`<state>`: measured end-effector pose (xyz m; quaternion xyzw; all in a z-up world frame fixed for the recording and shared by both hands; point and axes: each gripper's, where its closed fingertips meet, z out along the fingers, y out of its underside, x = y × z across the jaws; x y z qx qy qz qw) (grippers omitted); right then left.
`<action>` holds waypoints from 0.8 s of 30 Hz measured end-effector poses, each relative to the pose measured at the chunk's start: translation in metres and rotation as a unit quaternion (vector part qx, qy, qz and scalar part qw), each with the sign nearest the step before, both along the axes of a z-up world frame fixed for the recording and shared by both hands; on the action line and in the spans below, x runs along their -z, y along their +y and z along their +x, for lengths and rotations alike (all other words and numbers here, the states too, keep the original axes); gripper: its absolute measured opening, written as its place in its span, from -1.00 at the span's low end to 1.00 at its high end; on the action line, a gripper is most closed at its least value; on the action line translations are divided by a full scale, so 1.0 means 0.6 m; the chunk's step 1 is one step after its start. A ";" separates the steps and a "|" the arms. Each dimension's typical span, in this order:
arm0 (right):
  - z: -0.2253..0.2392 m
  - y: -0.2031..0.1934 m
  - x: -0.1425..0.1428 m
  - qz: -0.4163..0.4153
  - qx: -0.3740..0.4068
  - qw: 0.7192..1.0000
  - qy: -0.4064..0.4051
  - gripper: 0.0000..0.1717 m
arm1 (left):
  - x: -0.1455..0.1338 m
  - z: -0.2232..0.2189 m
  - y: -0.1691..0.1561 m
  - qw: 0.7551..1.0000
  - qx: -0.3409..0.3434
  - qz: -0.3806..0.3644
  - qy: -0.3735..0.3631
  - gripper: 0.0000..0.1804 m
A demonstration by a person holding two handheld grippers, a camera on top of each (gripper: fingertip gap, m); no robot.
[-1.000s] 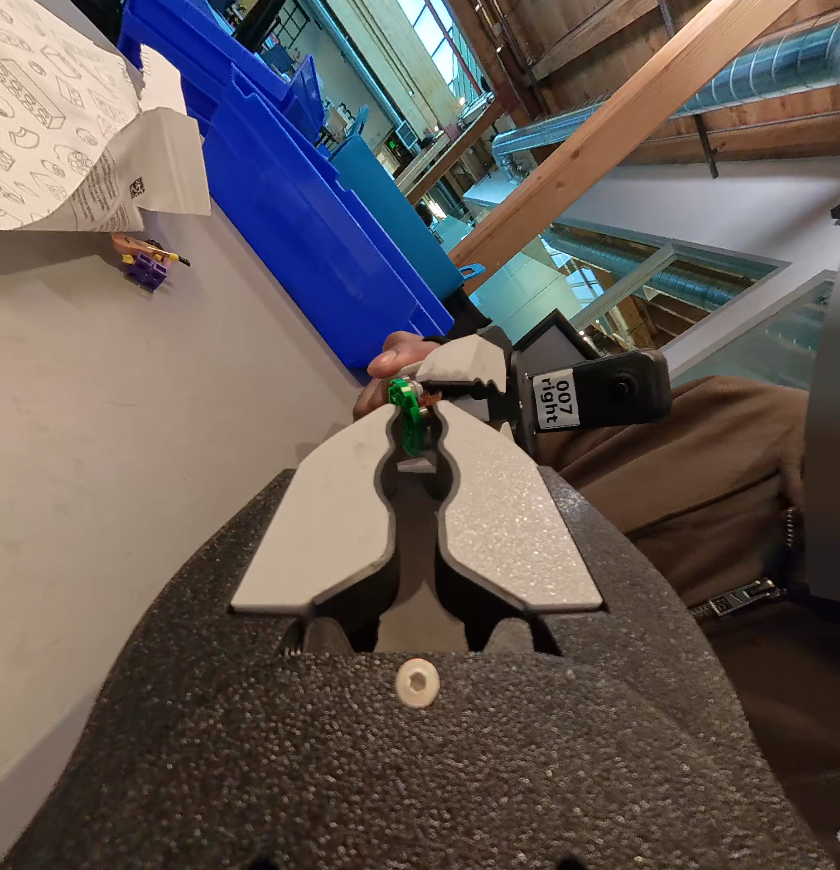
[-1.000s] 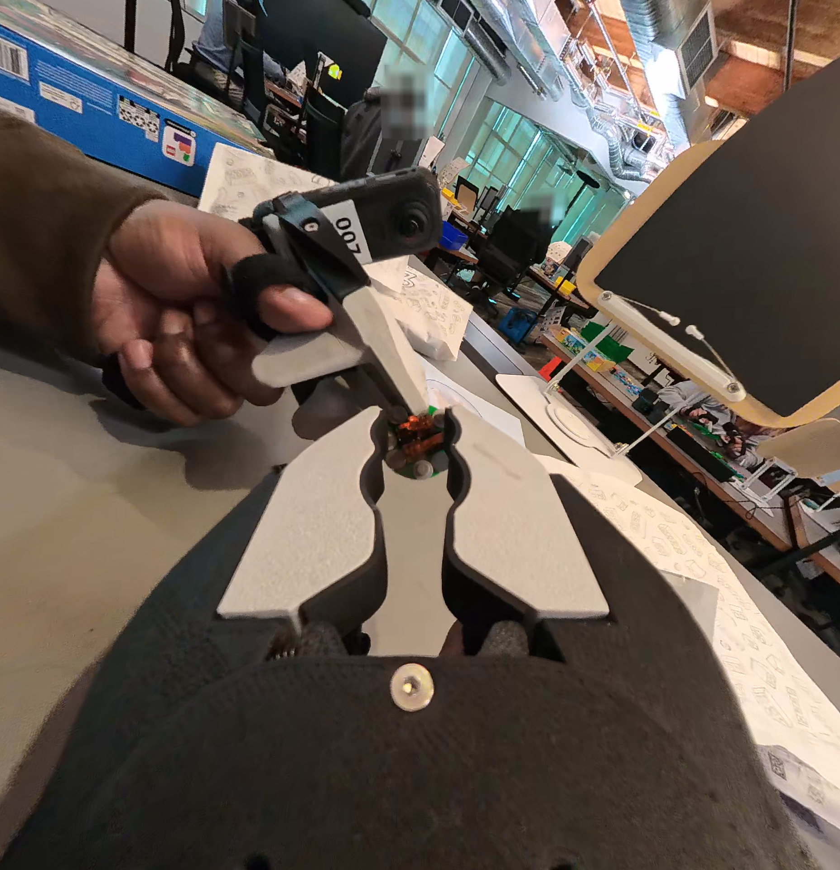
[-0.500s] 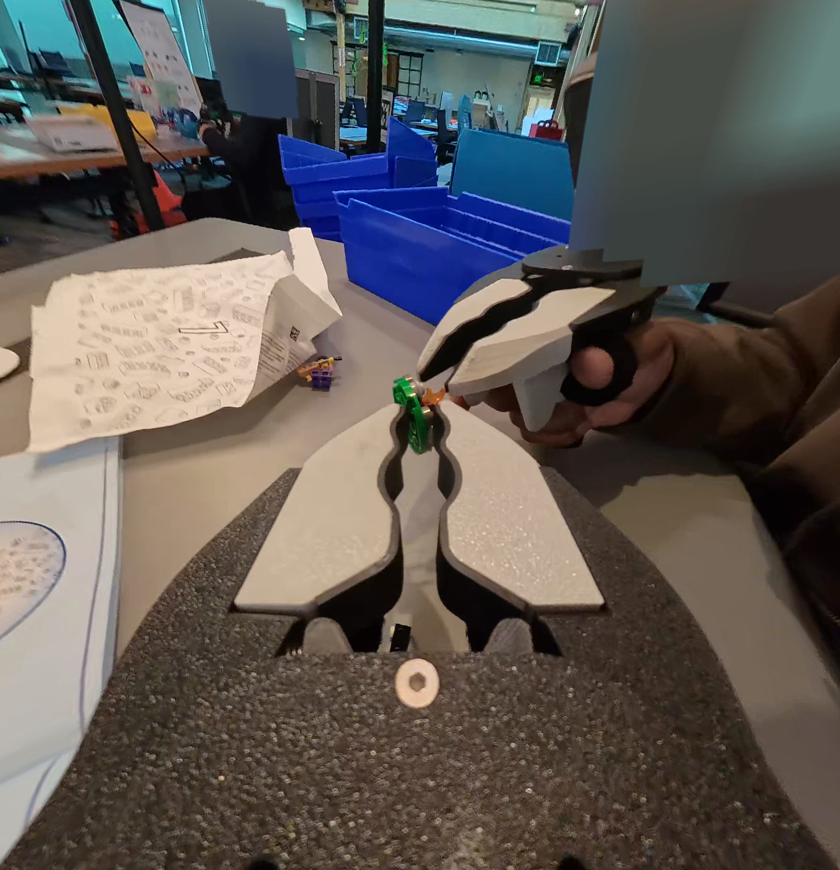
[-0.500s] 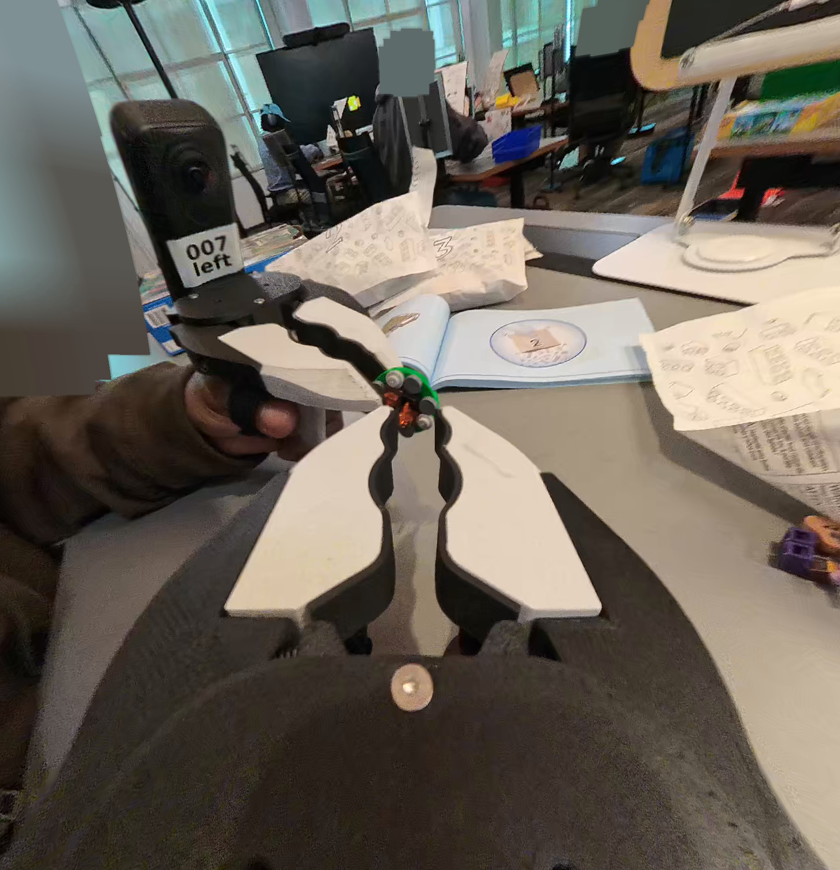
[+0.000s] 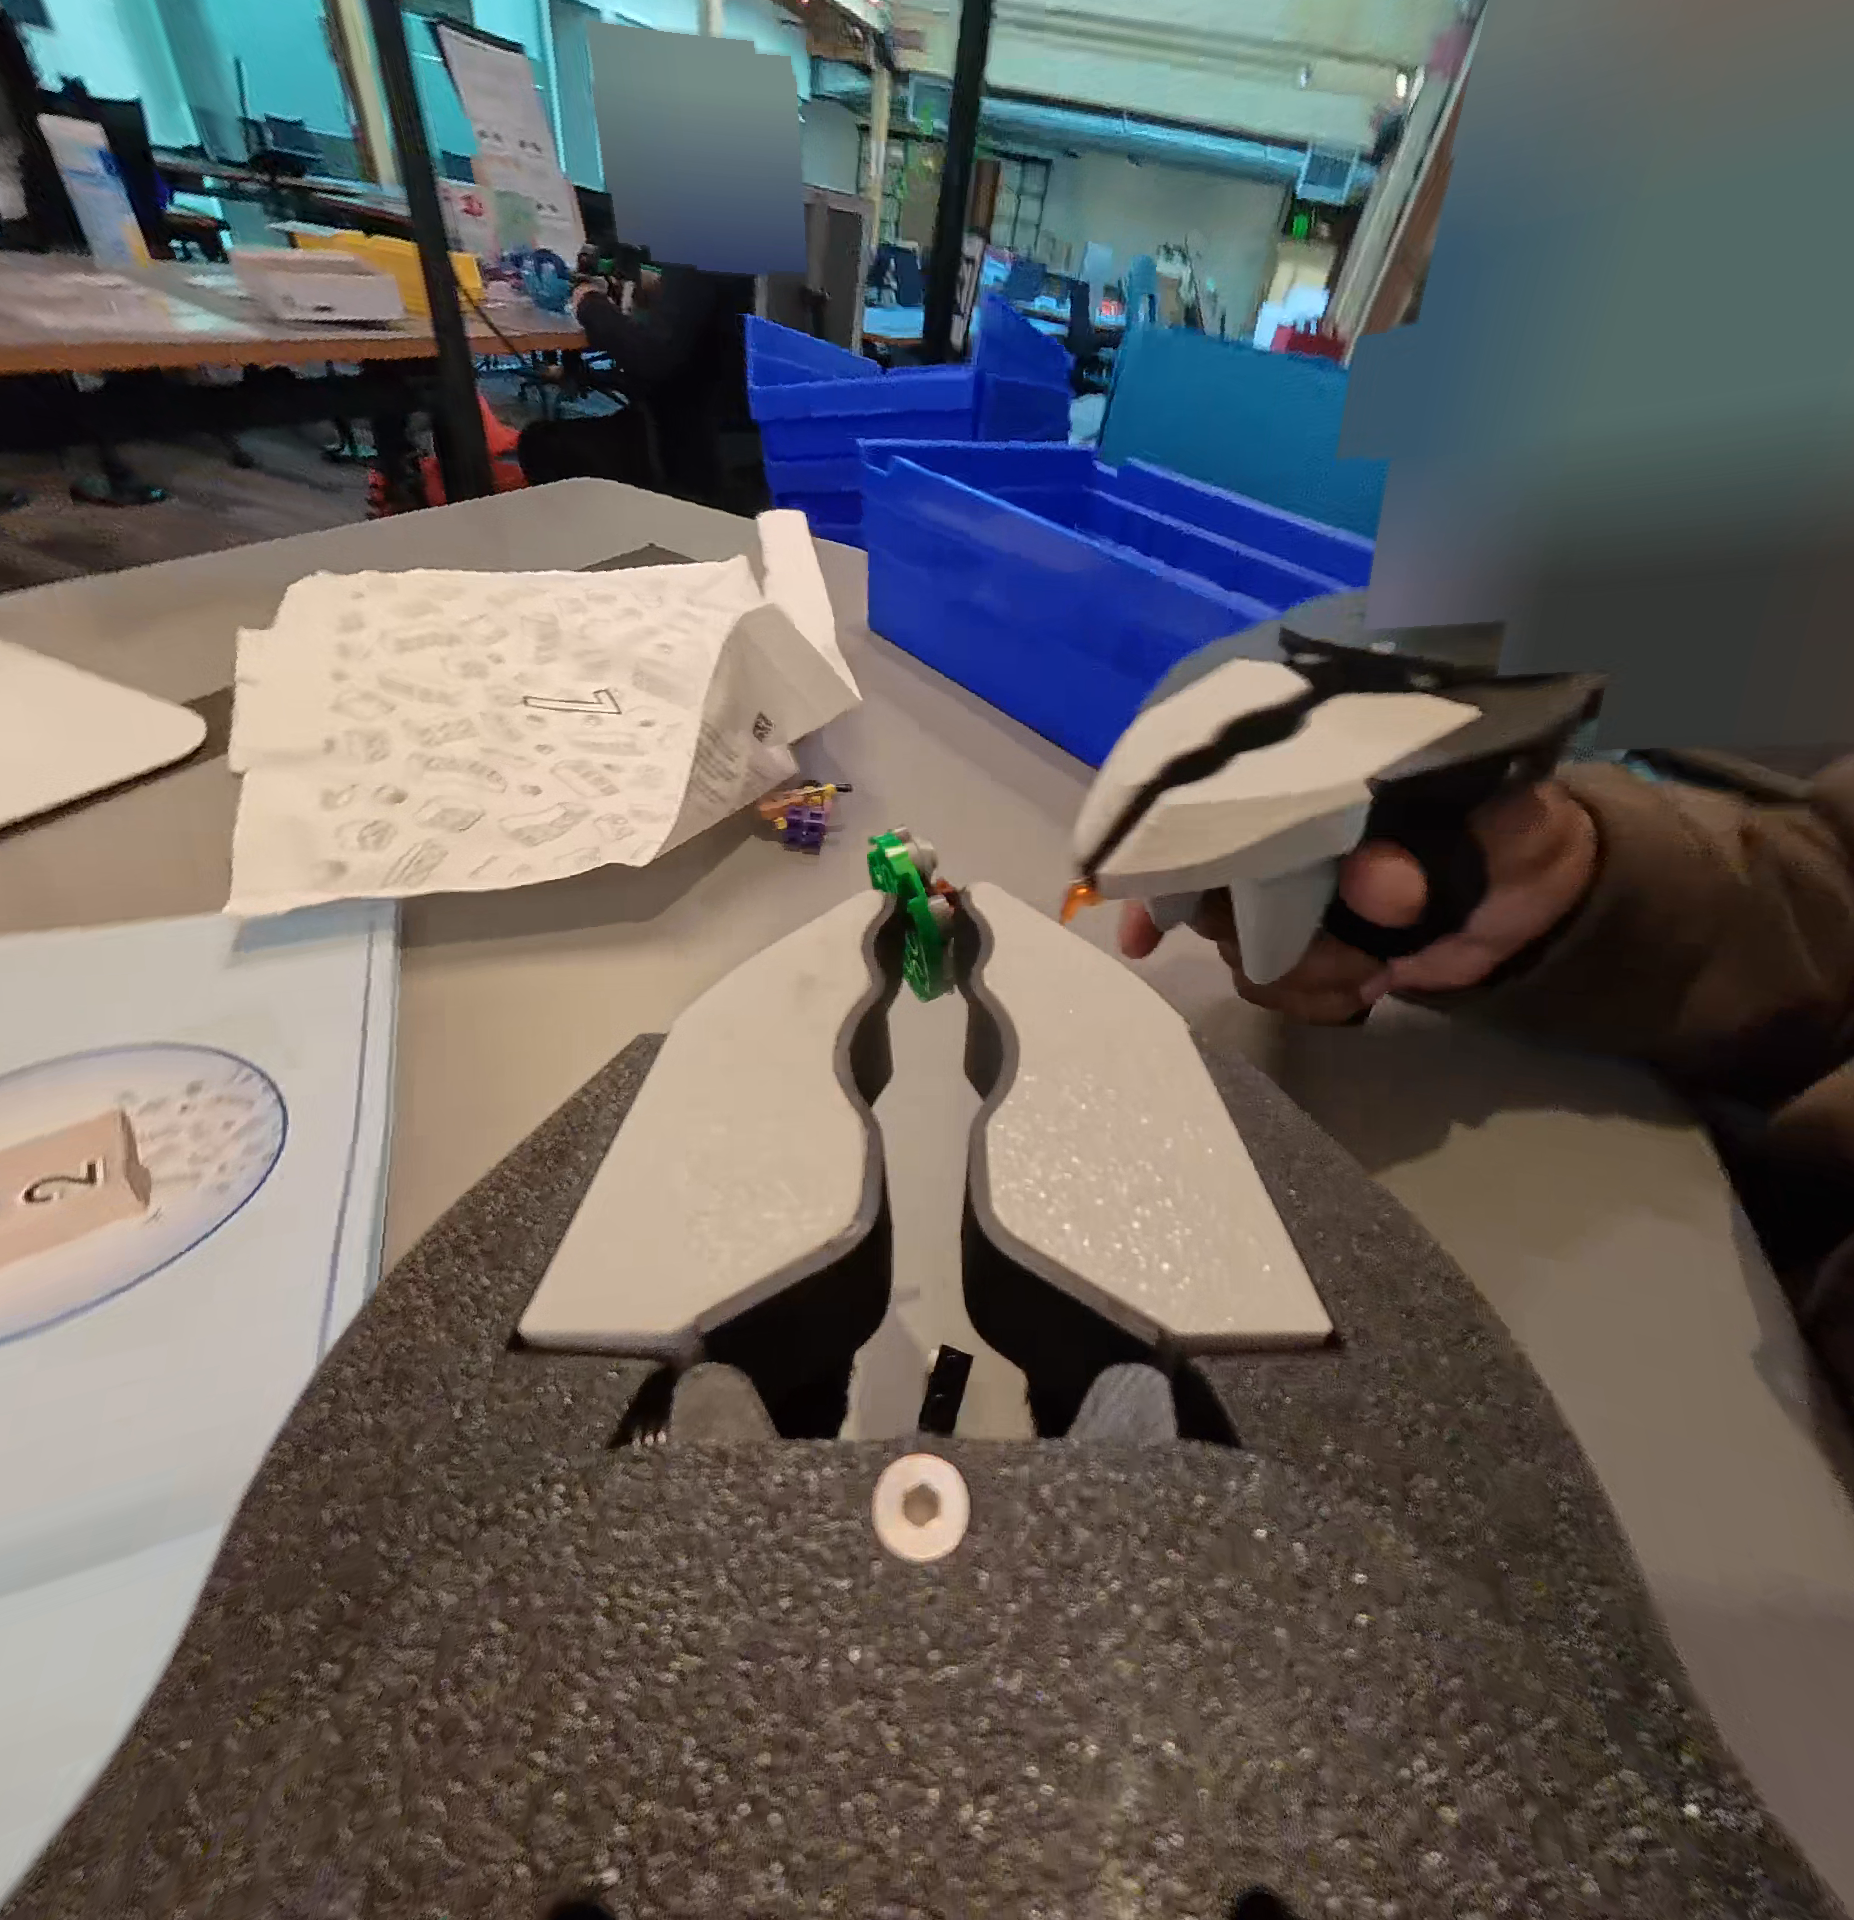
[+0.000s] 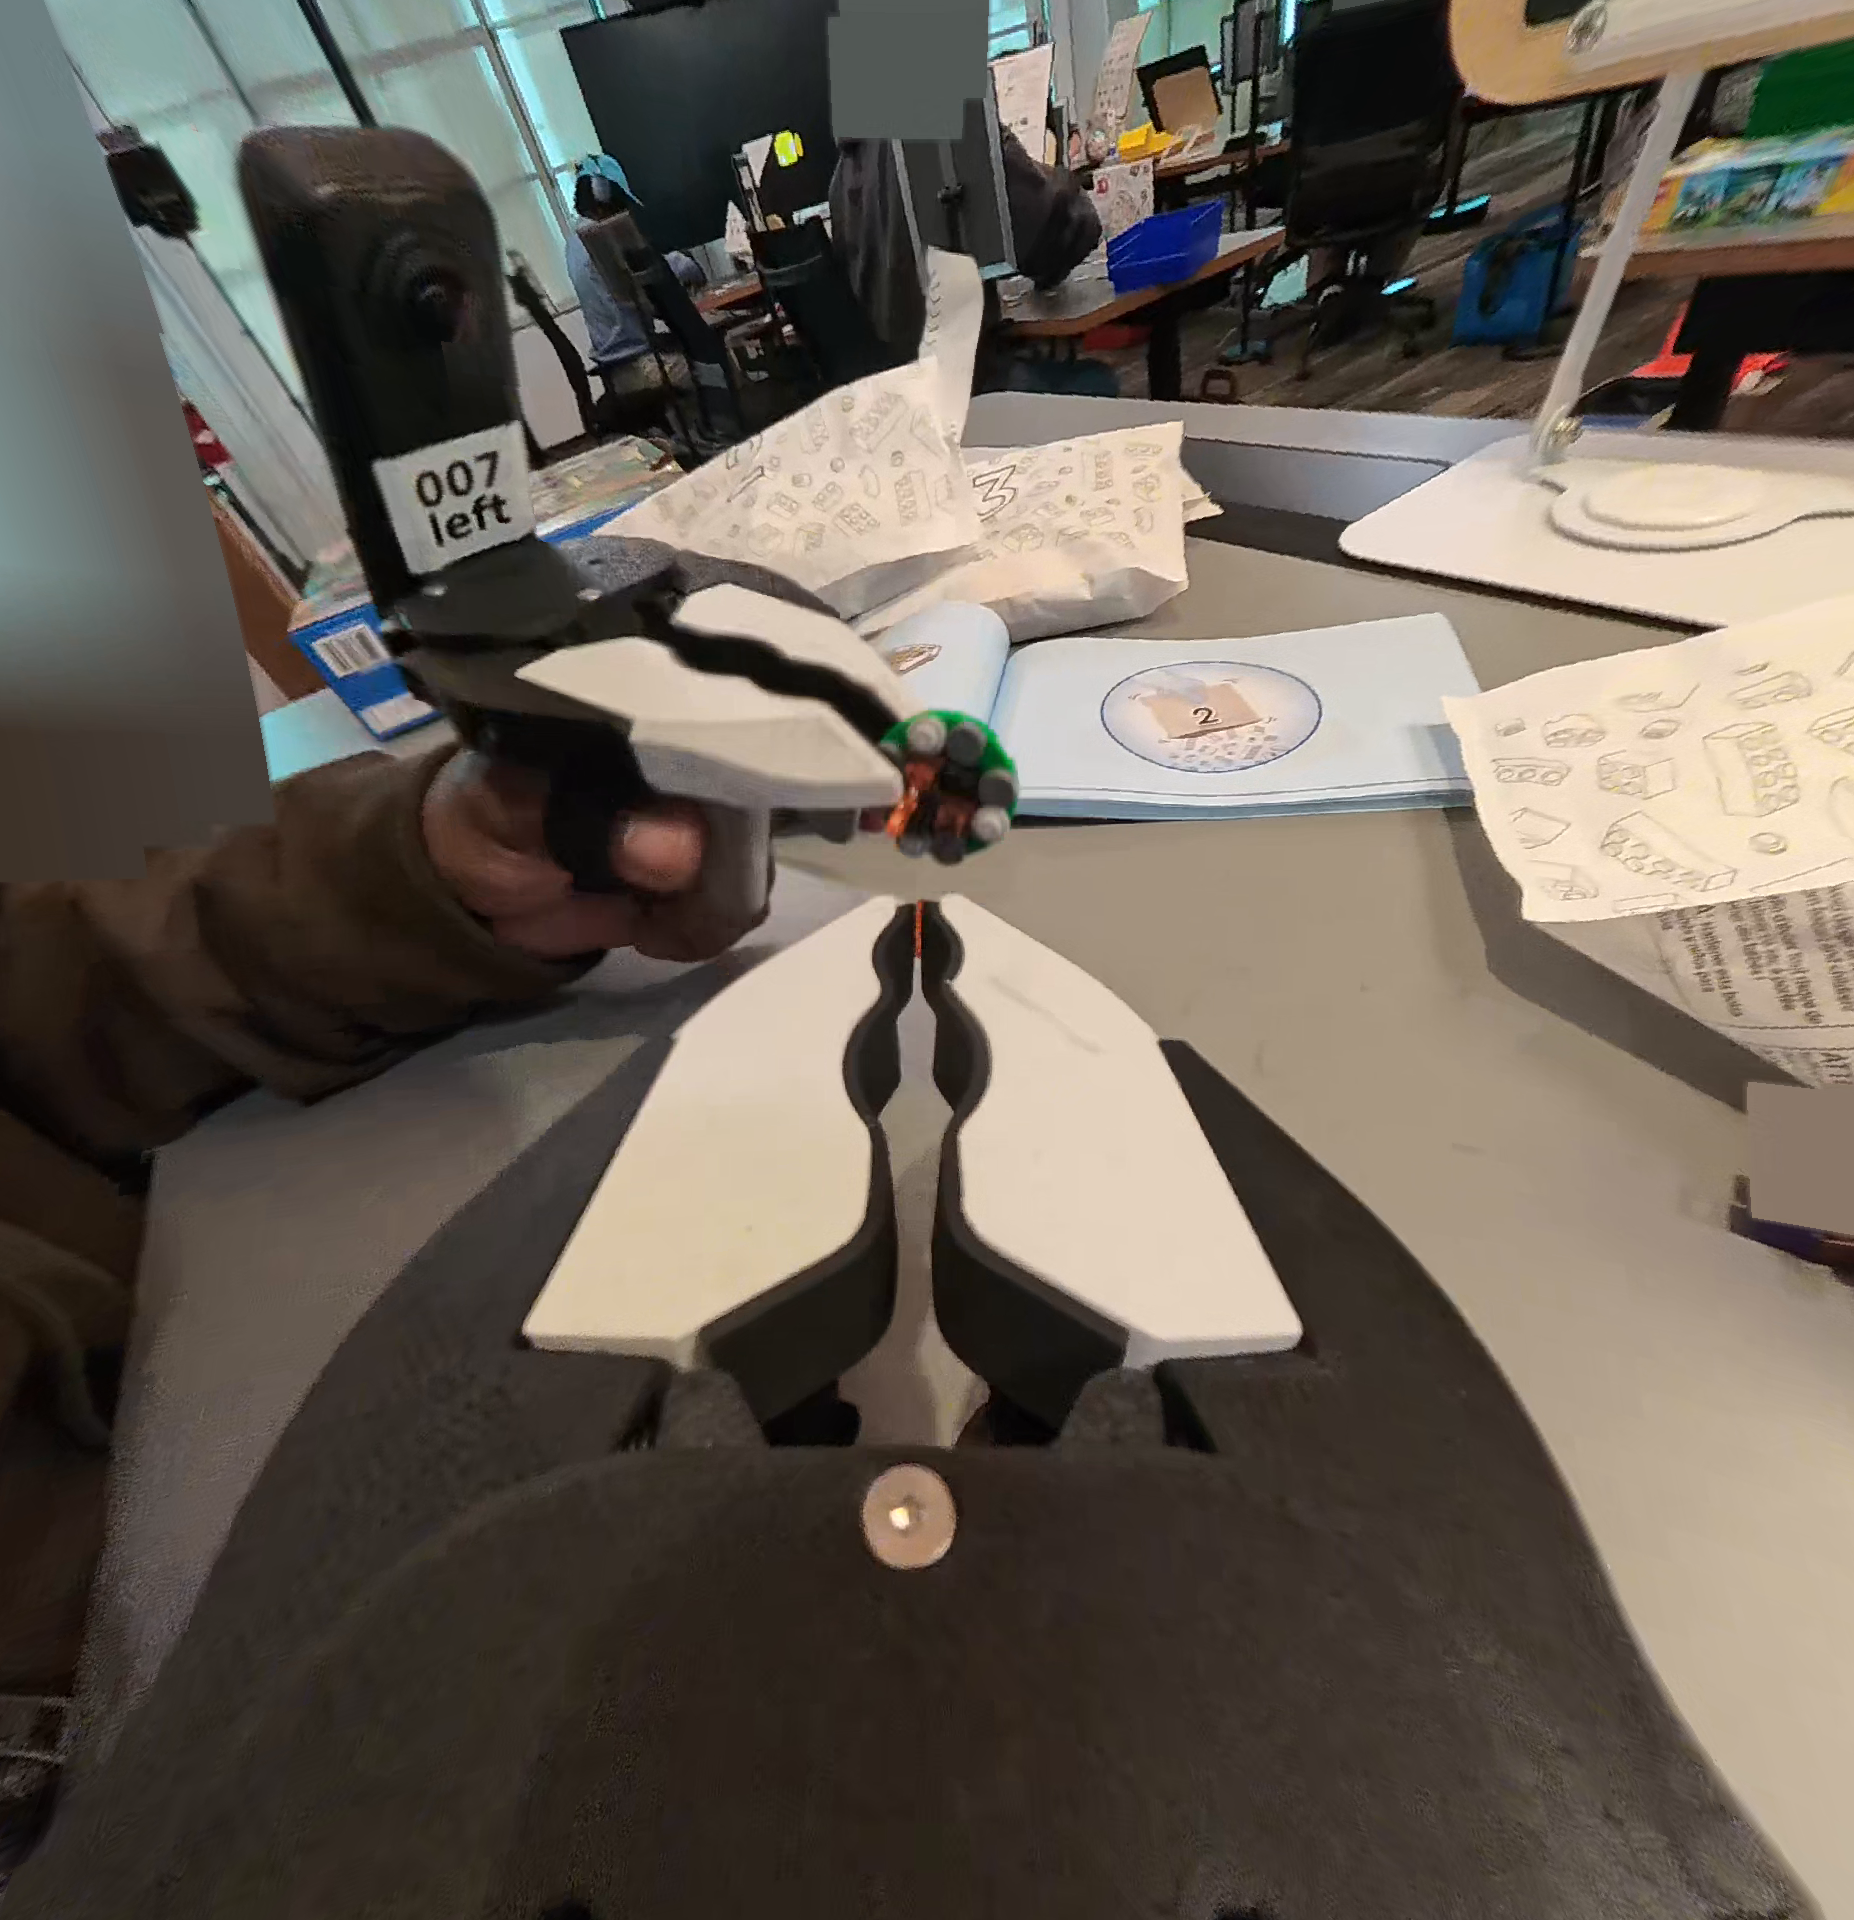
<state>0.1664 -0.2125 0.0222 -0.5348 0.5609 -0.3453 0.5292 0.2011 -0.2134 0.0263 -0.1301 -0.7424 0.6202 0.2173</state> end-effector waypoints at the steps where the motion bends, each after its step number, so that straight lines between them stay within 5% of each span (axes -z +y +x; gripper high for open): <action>1: -0.002 -0.001 -0.003 -0.004 0.005 1.000 -0.005 -0.98 | -0.002 0.009 0.000 1.000 -0.002 0.004 0.023 -0.91; 5: -0.030 -0.026 -0.027 -0.024 0.055 0.998 -0.029 -0.99 | -0.015 0.005 0.005 0.994 0.031 0.007 0.109 -0.91; 9: -0.111 -0.107 -0.073 -0.094 0.186 0.978 -0.028 -0.98 | -0.026 0.003 0.007 0.978 0.057 0.014 0.201 -0.91; 13: -0.246 -0.228 -0.121 -0.164 0.351 0.921 0.028 -0.98 | -0.027 -0.004 0.008 0.967 0.076 0.026 0.244 -0.90; 17: -0.368 -0.322 -0.108 -0.190 0.468 0.854 0.122 -0.97 | -0.031 -0.015 0.010 0.963 0.085 0.026 0.256 -0.90; 20: -0.388 -0.335 -0.083 -0.181 0.479 0.842 0.168 -0.78 | -0.031 -0.020 0.009 0.965 0.082 0.025 0.249 -0.90; 24: -0.300 -0.270 -0.085 -0.205 0.403 0.882 0.134 -0.69 | -0.022 -0.025 0.003 0.972 0.063 0.028 0.223 -0.90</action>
